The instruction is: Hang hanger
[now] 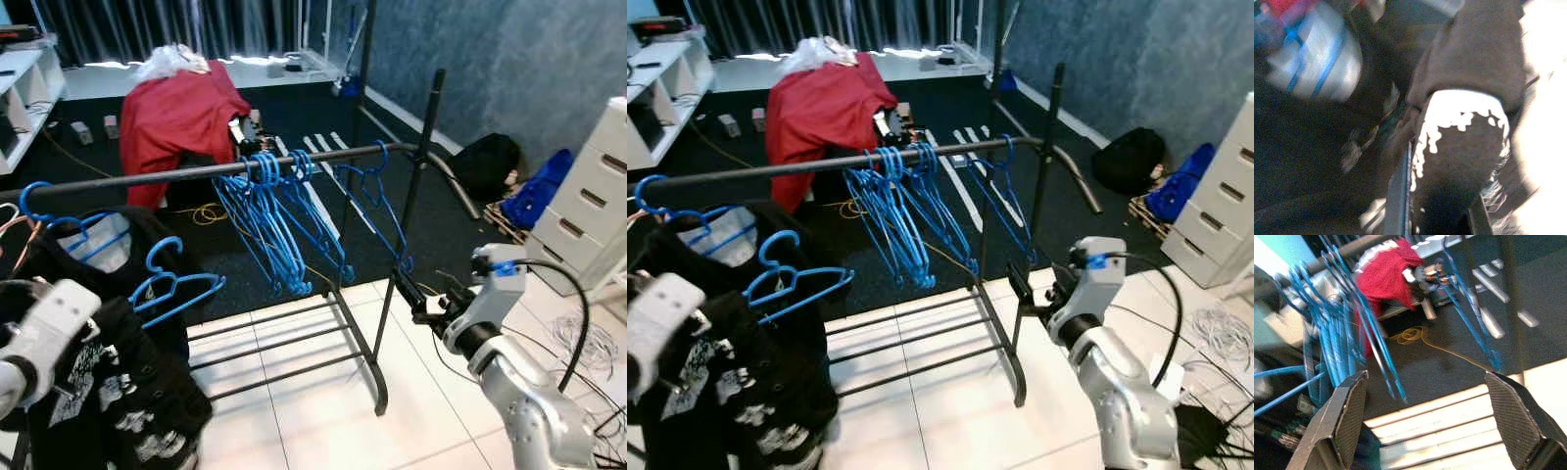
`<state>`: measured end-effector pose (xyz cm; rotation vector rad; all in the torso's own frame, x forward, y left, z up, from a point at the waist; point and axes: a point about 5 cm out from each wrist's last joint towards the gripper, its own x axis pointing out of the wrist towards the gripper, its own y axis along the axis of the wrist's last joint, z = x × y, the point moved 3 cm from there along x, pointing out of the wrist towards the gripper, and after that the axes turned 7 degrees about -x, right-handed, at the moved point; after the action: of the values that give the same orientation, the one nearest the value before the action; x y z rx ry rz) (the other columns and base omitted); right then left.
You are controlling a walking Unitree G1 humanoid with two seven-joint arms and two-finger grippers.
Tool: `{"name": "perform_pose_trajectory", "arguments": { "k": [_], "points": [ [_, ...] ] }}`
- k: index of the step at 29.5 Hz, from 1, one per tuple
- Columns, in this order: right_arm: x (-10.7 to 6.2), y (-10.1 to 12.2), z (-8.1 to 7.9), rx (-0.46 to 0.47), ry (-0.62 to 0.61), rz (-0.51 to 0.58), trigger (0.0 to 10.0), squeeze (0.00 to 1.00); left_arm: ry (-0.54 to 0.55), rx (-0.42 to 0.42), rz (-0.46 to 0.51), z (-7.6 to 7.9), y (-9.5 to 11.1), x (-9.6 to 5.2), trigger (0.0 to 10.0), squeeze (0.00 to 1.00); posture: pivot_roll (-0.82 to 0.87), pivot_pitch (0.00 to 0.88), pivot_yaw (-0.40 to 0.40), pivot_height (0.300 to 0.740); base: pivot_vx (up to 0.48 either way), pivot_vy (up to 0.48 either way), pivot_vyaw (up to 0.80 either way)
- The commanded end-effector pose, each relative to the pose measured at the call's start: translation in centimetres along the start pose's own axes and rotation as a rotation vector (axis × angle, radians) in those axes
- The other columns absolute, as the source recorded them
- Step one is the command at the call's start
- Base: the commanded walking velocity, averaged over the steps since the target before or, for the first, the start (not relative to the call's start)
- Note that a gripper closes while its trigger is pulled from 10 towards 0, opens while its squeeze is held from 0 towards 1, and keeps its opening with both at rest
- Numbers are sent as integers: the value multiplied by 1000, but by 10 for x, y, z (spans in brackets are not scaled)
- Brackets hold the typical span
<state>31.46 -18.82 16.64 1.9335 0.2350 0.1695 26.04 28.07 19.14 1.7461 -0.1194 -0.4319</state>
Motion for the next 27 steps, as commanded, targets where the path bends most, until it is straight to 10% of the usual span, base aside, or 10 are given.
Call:
{"name": "perform_pose_trajectory", "arguments": {
  "k": [1, 4, 18, 27],
  "points": [
    [0, 1, 0, 92, 21, 3, 10000, 0, -190, -5, 191, 27, 44, -6, 10000, 0, -21, 0, -21, 740, 0, 0, 0],
    [0, 16, -12, 287, 109, 95, 10000, 0, -410, -93, 339, 48, 71, -21, 10000, 0, -25, 0, -18, 740, 0, 0, 0],
    [-12, 26, -57, 237, 458, 88, 10000, 0, -567, -49, 423, 48, 90, -51, 10000, 0, -23, 0, -24, 740, 0, 0, 0],
    [-27, 95, 14, 171, 341, 274, 10000, 0, -639, 108, 73, 70, 54, -33, 10000, 0, -30, 0, -30, 740, 0, 0, 0]
  ]
}}
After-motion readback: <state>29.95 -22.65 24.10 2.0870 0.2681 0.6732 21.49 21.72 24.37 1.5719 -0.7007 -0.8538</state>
